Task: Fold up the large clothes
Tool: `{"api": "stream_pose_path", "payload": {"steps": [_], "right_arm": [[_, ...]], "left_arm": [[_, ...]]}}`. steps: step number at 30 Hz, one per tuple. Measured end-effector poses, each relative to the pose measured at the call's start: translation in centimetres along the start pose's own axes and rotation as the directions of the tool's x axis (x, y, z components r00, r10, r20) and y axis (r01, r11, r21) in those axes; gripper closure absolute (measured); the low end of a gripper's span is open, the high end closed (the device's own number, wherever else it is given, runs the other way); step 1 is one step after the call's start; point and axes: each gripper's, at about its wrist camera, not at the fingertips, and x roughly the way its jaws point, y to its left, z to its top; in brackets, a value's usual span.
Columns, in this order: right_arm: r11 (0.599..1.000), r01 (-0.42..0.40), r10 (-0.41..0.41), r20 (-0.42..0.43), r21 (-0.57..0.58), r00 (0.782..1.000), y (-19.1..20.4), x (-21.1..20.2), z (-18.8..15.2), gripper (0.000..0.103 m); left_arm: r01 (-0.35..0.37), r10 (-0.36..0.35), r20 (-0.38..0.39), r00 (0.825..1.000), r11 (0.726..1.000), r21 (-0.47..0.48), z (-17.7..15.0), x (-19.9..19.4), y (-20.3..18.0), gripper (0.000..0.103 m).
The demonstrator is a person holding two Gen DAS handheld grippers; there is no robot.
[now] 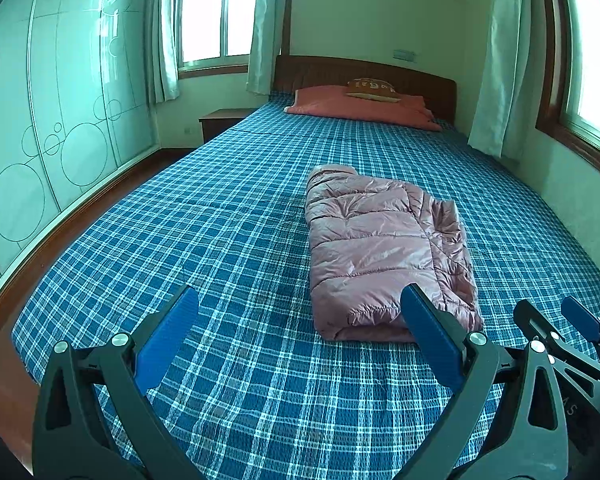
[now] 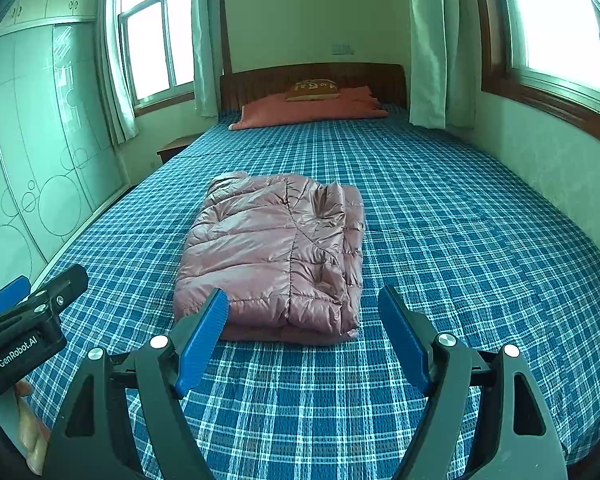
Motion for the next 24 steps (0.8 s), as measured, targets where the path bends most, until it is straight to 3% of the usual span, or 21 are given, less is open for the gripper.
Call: {"api": "stream_pose_path", "payload": {"steps": [24], "right_arm": [[1.0,0.002,-0.002,0.01,-0.01,1.0,0.28,-0.16,0.02,0.027]], "left_arm": [[0.008,-0.008,-0.014,1.0,1.0,-0.008,-0.32,0.75,-0.16,0.002]]}}
